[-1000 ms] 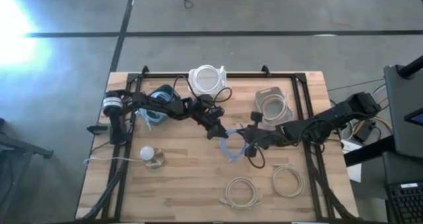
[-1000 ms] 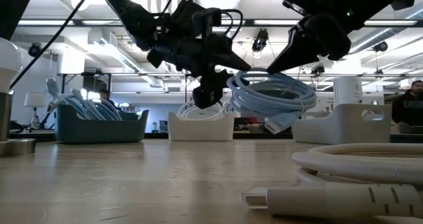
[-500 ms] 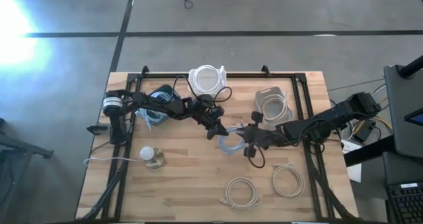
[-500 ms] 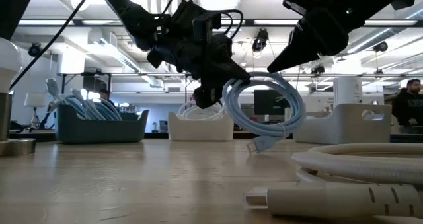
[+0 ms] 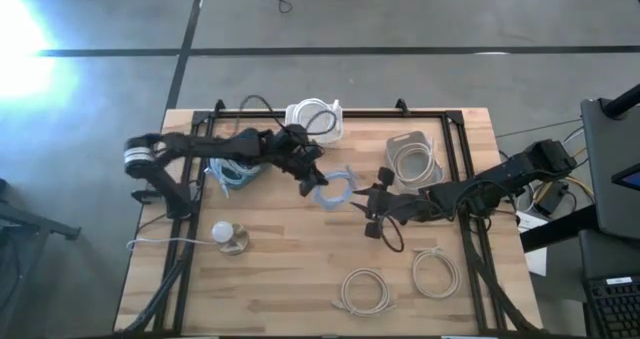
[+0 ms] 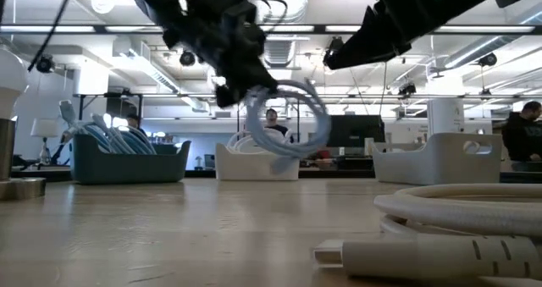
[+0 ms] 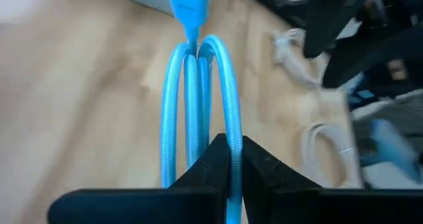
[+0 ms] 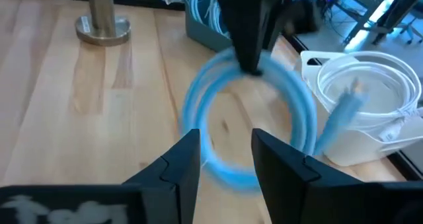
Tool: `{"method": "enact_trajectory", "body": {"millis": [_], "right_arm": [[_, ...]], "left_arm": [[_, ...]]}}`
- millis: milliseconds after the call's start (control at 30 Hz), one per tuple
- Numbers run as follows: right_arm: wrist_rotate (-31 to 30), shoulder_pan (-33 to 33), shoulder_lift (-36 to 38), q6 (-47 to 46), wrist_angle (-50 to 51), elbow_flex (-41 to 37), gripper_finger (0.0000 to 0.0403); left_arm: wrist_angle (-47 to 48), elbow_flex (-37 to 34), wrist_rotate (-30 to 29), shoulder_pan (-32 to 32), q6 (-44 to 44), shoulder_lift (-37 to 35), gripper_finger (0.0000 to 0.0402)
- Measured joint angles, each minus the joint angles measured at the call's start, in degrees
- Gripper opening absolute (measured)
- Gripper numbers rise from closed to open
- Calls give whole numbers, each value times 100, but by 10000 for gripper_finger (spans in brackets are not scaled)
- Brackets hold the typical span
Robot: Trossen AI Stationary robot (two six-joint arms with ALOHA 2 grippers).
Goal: Sort HDMI cables
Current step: Put the blue hdmi cable into the blue bin
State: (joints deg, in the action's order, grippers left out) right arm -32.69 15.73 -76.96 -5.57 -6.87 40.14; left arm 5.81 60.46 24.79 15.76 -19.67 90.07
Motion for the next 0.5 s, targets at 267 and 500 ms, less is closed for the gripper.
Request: {"method": "enact_trajectory", "body": {"millis": [267, 500], "right_arm": [[11, 2, 1, -3, -11, 28, 127], [11, 2, 1, -3, -4, 28, 121]], "left_arm": [[2384, 71, -2463, 27, 263, -1764, 23], [3916, 25, -4203, 26, -555, -2860, 23]]}}
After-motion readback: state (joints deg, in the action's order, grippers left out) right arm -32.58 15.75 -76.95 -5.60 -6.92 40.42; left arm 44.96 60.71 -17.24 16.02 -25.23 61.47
